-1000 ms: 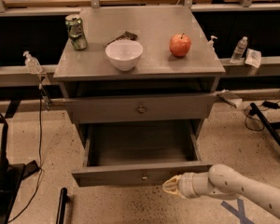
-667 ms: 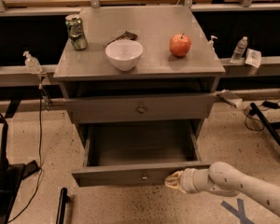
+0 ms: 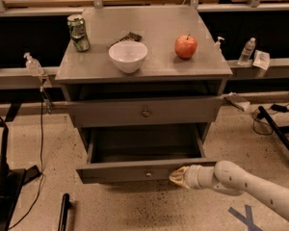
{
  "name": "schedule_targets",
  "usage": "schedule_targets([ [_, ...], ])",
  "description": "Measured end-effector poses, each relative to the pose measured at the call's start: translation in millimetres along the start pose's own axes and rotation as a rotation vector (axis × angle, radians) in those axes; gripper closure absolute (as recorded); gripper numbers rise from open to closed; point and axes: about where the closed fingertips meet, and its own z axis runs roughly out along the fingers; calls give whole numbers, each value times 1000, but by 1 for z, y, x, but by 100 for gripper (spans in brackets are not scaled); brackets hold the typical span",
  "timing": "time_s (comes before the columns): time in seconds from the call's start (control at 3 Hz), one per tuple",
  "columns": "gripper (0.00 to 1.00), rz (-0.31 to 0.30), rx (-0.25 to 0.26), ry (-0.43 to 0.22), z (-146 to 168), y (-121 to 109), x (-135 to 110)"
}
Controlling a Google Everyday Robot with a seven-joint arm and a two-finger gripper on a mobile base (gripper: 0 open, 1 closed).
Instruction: Close middle drawer
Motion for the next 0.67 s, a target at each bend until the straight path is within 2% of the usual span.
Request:
schedule_targets([
  [0.33, 100, 0, 0, 0, 0, 0, 0],
  [0.67, 100, 11, 32, 4, 13, -28, -9],
])
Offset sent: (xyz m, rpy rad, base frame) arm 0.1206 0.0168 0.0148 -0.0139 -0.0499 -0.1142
